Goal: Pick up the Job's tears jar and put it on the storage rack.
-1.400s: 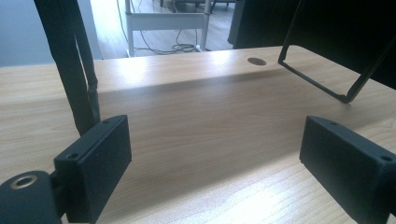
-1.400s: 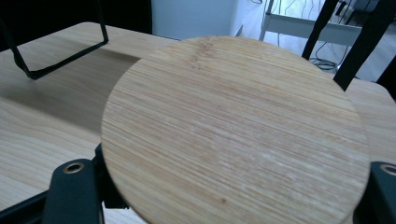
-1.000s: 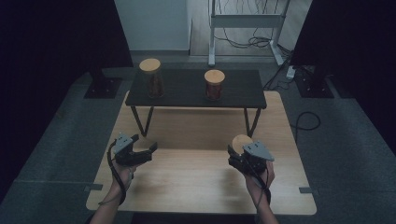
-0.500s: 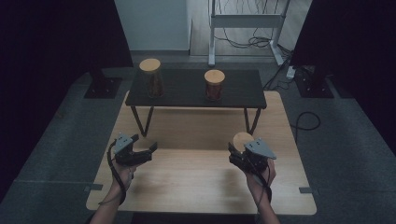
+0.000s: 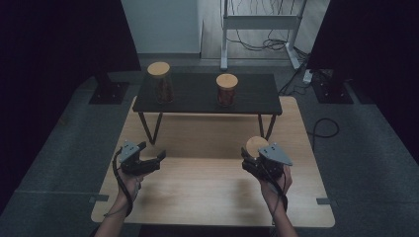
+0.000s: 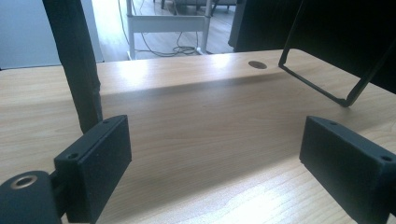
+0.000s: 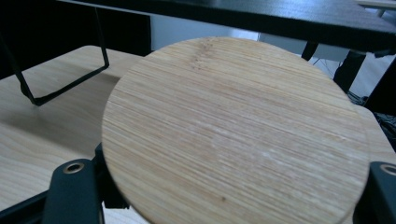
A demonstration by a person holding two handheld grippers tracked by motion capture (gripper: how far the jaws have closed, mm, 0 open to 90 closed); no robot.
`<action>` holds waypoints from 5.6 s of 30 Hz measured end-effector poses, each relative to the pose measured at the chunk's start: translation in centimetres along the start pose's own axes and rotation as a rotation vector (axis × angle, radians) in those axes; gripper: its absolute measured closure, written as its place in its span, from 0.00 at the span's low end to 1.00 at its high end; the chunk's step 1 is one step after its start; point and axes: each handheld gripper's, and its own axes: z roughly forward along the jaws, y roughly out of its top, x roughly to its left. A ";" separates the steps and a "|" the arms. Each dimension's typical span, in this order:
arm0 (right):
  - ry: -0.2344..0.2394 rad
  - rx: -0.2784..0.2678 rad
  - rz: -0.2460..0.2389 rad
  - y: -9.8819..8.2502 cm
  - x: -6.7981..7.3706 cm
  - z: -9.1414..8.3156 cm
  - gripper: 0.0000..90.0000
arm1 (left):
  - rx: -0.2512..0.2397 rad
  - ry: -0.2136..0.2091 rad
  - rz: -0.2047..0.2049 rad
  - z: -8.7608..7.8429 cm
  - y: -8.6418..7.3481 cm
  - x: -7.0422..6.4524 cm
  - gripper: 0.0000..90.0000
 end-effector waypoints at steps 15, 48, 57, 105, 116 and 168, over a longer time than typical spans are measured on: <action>-0.004 -0.023 0.001 0.7 -0.2 -0.3 0.28 | -0.003 0.001 0.001 -0.1 0.0 0.0 0.10; -0.029 -0.058 -0.010 2.7 -0.5 -0.9 0.28 | -0.003 0.001 -0.001 -0.1 0.1 0.0 0.10; -0.035 -0.064 -0.009 3.1 -0.6 -0.9 0.28 | -0.006 0.002 -0.004 -0.2 0.1 0.0 0.10; -0.056 -0.097 -0.031 6.4 -0.6 0.1 0.28 | 0.001 0.004 -0.011 0.0 -0.1 0.3 0.10; -0.061 -0.099 -0.025 7.2 -0.9 0.5 0.28 | -0.001 0.002 -0.002 -0.1 0.0 0.1 0.10; -0.090 -0.093 -0.007 11.0 -2.5 5.0 0.28 | 0.033 -0.018 0.001 0.9 -0.3 0.0 0.10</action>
